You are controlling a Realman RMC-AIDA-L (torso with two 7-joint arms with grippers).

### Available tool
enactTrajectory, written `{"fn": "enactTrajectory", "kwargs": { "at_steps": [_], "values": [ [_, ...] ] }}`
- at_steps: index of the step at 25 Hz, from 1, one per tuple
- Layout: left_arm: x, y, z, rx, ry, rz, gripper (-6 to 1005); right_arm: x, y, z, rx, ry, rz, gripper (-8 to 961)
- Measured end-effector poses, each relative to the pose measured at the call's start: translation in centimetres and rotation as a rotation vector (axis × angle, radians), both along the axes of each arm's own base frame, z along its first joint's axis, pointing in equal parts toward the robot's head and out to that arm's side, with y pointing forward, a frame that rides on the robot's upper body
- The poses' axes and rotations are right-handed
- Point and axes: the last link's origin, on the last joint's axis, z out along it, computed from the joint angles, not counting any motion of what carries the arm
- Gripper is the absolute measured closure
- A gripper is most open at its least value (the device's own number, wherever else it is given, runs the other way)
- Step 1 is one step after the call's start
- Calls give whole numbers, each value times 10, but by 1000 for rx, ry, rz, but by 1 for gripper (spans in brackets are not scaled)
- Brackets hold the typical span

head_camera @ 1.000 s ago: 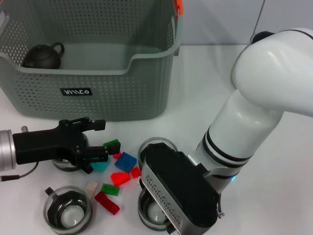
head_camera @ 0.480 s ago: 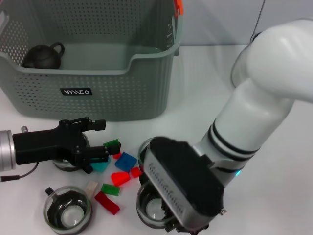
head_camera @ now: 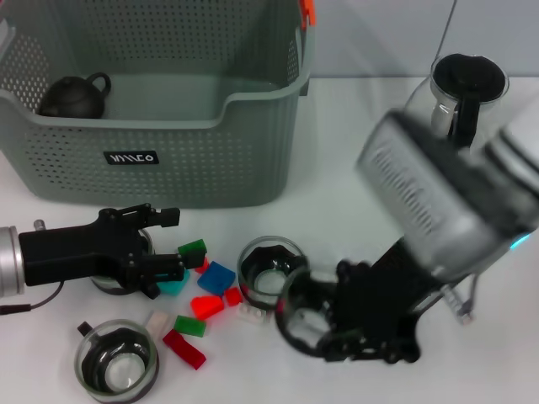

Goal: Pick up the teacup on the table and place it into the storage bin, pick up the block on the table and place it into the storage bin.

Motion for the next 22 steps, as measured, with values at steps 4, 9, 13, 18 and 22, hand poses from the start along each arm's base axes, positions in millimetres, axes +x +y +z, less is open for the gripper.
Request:
{"fn": "enactTrajectory", "kwargs": {
  "at_steps": [4,9,13,18,22],
  "values": [
    [1,1,0,1,1,-4,139,-3,8,44,4,78,-81,899],
    [3,3,0,-3,1,-13,139,-22,24,78,94,212,-106,899],
    [5,5,1,-2,2,-18,139,-46,38,83,156,328,-96,900],
    [6,7,1,2,4,-18,139,-85,65,67,276,455,-108,900],
    [9,10,0,0,4,-25,139,-115,88,48,334,514,-146,900]
  ]
}}
